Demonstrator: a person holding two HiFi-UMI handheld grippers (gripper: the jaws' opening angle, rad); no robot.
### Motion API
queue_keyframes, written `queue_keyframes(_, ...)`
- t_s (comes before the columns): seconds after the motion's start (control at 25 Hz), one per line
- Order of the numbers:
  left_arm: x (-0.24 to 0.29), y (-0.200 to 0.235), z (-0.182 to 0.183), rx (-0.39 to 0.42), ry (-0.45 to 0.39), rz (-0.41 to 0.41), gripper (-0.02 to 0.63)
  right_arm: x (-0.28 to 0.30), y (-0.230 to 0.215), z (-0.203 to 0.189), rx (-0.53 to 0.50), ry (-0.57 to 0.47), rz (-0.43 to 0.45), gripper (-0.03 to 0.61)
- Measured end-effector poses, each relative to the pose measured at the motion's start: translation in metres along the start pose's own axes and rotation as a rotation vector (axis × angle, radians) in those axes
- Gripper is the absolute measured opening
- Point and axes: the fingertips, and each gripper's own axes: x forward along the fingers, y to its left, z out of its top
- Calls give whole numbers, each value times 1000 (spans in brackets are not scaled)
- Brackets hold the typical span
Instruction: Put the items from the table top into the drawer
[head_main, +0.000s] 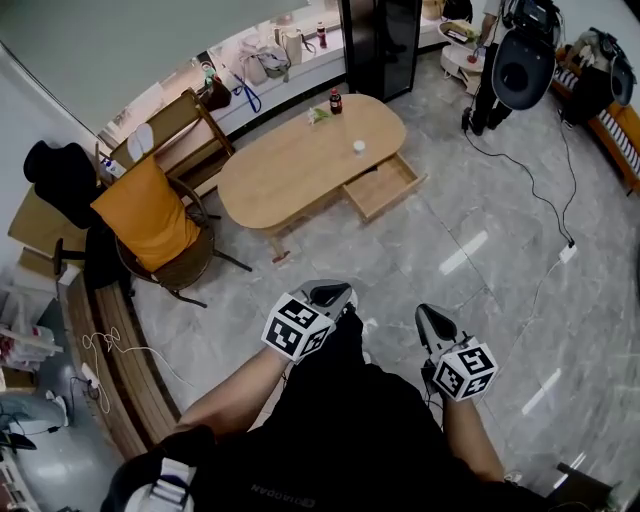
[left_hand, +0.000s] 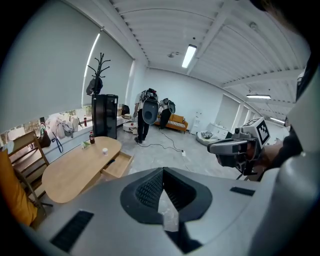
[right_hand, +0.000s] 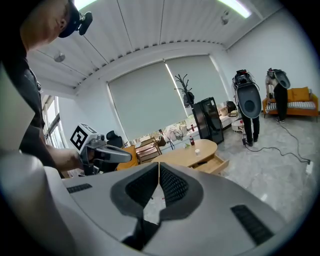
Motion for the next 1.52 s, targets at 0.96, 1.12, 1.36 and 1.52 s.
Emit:
queue_keyframes(0.96, 157, 239, 161, -52, -55, 57, 5, 246, -144, 156, -150, 128, 89, 5)
queue_keyframes(1.12, 160, 281, 168, -100, -46, 116, 5, 292, -163, 174, -161, 155, 128, 5)
queue_keyframes(1.36, 183, 322, 168, -179, -16, 186, 5, 368, -210, 164, -227, 289, 202, 5)
queue_keyframes(1.52, 207, 346, 167, -262, 1, 280, 5, 420, -243, 158, -331, 391, 317, 5)
